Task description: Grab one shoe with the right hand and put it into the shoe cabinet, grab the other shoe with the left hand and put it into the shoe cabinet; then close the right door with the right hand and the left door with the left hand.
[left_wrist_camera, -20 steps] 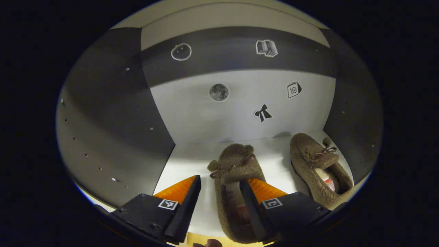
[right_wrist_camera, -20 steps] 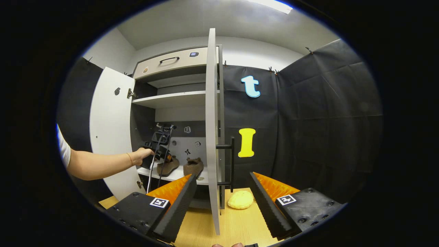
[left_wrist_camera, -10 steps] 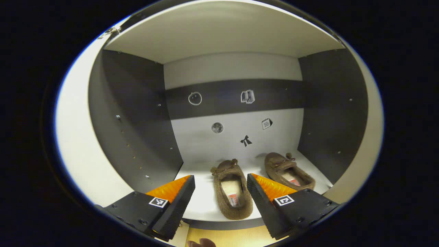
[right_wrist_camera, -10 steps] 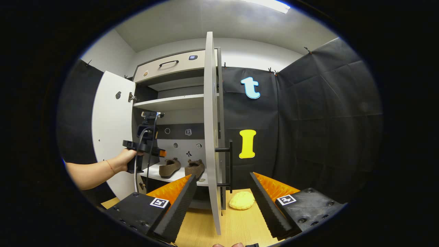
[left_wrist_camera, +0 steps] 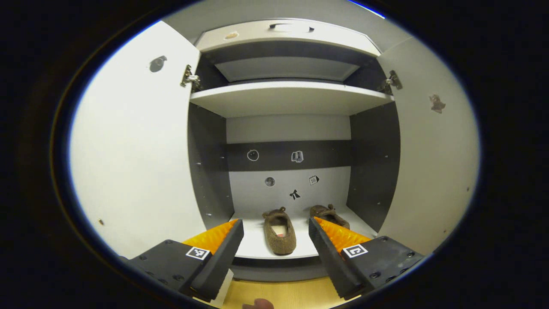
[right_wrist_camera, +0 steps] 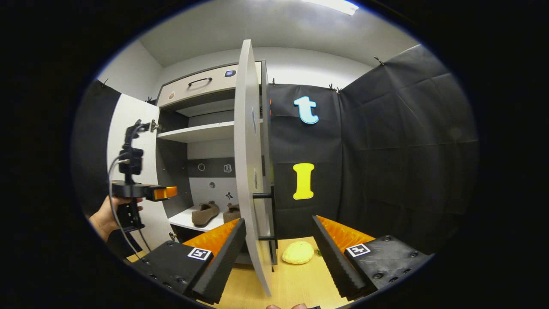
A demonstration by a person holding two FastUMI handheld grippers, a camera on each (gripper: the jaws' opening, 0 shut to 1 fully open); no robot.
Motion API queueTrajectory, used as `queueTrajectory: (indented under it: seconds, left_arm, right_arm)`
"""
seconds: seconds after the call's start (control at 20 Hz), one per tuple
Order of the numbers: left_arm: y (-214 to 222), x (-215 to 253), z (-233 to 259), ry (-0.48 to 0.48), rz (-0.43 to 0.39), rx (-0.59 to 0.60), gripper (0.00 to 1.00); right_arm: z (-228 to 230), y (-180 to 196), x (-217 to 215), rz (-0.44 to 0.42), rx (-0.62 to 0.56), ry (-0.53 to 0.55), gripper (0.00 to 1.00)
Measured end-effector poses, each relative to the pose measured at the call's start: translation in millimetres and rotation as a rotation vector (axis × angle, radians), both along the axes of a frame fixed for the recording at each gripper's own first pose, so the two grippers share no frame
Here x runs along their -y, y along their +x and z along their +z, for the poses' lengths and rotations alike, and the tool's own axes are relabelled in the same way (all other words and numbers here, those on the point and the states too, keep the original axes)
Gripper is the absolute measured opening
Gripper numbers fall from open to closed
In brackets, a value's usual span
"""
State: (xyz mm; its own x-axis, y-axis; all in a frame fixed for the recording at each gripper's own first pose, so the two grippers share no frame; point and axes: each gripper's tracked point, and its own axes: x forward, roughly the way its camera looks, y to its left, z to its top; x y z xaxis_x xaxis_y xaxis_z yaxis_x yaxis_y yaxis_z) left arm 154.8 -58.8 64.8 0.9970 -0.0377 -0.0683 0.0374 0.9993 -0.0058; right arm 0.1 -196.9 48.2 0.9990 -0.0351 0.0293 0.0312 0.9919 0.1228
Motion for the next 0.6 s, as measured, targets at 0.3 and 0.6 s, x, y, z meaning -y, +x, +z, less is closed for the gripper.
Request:
queueTrajectory:
  seconds: [0.3, 0.6]
  left_arm:
    - [-80.1, -4.2, -1.1, 0.010, 0.021, 0.036, 1.00]
    - [-140.9, 4.6, 1.6, -0.001, 0.010, 0.076, 0.96]
  right_arm:
    - [-3.3, 12.5, 17.1, -0.024, -0.008, -0.011, 0.98]
    - [-9.8, 34.6, 36.3, -0.056, -0.015, -0.010, 0.98]
